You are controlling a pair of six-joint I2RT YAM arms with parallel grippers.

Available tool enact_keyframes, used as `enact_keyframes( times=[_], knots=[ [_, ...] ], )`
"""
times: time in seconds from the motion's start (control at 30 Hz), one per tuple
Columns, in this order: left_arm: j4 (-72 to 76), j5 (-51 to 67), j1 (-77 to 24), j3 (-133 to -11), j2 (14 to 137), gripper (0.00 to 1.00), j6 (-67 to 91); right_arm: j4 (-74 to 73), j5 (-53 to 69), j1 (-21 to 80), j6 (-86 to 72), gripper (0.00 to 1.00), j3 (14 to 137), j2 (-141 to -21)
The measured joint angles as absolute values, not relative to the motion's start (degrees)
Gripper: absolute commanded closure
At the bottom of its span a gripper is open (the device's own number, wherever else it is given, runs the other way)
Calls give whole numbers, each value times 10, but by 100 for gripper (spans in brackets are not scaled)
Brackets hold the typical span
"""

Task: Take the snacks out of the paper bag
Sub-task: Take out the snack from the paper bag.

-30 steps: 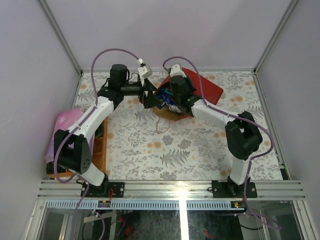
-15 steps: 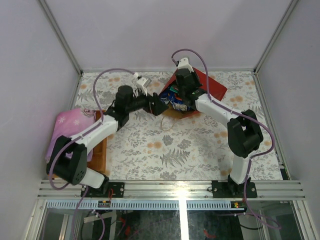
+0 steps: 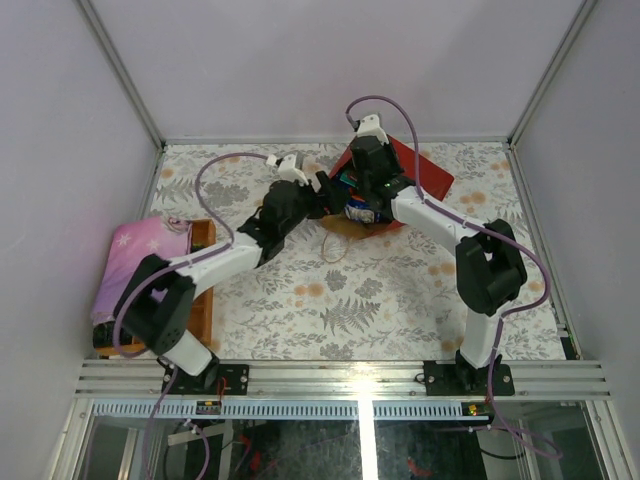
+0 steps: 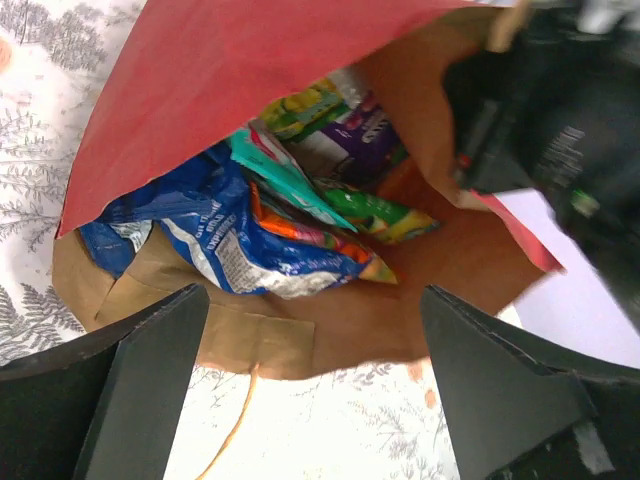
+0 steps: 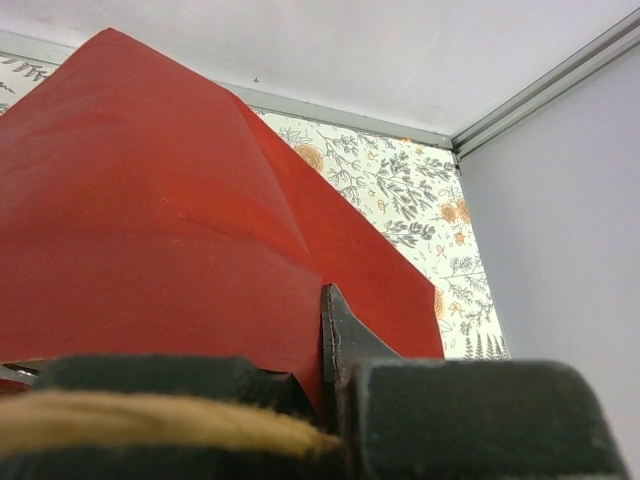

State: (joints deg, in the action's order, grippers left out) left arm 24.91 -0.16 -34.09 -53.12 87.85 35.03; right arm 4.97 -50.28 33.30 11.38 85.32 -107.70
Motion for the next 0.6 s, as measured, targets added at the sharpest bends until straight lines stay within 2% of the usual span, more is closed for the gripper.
enact_keyframes(
  times=[0.17,0.33,0.5,0.6],
  knots=[
    [218,-37,-345,-584,958,24,416,42,-498,332,106,97,852,-1072],
    [161,-72,-359,-625,997,25,469,36,-498,332,102,90,843,-1061],
    [136,-93,-372,-633,1013,43,526,28,-498,332,91,70,840,-1056],
    [130,-98,-375,-644,1040,48,547,20,-495,332,83,57,840,-1052]
  ],
)
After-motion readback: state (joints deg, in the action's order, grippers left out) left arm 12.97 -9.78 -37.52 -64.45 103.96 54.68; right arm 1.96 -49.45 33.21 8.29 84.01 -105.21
